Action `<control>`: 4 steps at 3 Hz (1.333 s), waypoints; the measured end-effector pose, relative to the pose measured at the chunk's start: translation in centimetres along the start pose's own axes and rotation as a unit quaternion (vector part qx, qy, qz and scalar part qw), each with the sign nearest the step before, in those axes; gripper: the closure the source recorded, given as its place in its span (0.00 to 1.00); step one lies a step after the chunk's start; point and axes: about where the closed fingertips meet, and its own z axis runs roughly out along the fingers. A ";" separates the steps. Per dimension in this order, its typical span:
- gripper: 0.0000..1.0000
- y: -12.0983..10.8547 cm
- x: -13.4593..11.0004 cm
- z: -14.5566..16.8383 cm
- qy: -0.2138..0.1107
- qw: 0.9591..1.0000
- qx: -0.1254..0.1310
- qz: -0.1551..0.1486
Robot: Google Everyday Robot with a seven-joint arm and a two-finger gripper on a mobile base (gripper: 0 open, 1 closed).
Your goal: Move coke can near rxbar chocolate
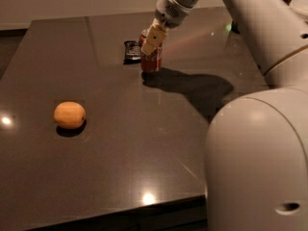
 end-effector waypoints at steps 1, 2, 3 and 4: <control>0.86 -1.4 -0.4 1.0 -0.001 1.000 0.002 0.015; 0.63 -2.3 -0.7 1.7 -0.001 1.000 0.004 0.024; 0.39 -2.6 -0.9 2.1 -0.004 1.000 0.005 0.025; 0.08 -2.8 -1.1 2.7 -0.006 1.000 0.005 0.024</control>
Offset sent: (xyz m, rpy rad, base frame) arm 0.0418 0.0044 -0.0049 0.0056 0.0296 -0.0632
